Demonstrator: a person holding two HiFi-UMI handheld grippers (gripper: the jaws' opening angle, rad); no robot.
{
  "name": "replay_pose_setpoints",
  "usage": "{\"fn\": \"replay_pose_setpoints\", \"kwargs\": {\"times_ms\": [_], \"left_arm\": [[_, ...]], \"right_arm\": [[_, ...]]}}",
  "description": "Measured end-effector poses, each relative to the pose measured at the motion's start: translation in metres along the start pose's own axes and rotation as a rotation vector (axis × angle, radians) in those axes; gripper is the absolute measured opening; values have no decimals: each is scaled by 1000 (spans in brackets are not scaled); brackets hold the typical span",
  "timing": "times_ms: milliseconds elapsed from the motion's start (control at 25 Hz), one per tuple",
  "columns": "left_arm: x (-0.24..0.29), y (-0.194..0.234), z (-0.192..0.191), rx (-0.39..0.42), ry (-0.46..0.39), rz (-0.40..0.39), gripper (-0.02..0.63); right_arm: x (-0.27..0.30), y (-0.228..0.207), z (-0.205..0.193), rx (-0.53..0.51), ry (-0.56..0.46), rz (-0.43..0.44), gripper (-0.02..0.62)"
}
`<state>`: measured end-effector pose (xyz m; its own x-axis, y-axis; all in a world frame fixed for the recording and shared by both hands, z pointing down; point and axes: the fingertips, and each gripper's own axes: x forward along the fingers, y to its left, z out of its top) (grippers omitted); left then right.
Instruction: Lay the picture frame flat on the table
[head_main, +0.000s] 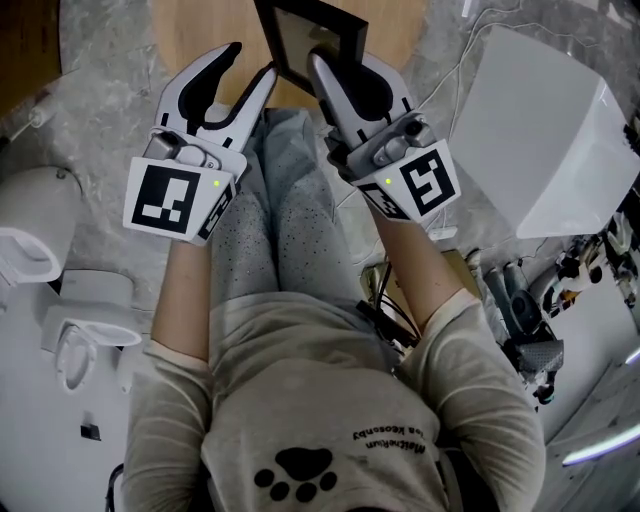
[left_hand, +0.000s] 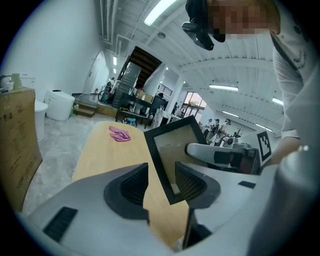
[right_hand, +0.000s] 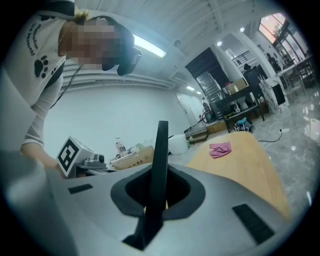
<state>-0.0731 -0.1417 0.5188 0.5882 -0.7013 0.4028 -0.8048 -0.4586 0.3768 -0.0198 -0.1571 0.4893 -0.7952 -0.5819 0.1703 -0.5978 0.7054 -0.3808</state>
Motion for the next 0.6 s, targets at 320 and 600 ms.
{"fn": "replay_pose_setpoints", "kwargs": {"times_ms": [320,600], "left_arm": [[13,6,-26,-55,47,-40,166],[21,2,-45,-146,67,-120,169]], "right_arm": [[-4,-1,-16,67,10,57,30],[-7,-4,-23,87,15,98,30]]}}
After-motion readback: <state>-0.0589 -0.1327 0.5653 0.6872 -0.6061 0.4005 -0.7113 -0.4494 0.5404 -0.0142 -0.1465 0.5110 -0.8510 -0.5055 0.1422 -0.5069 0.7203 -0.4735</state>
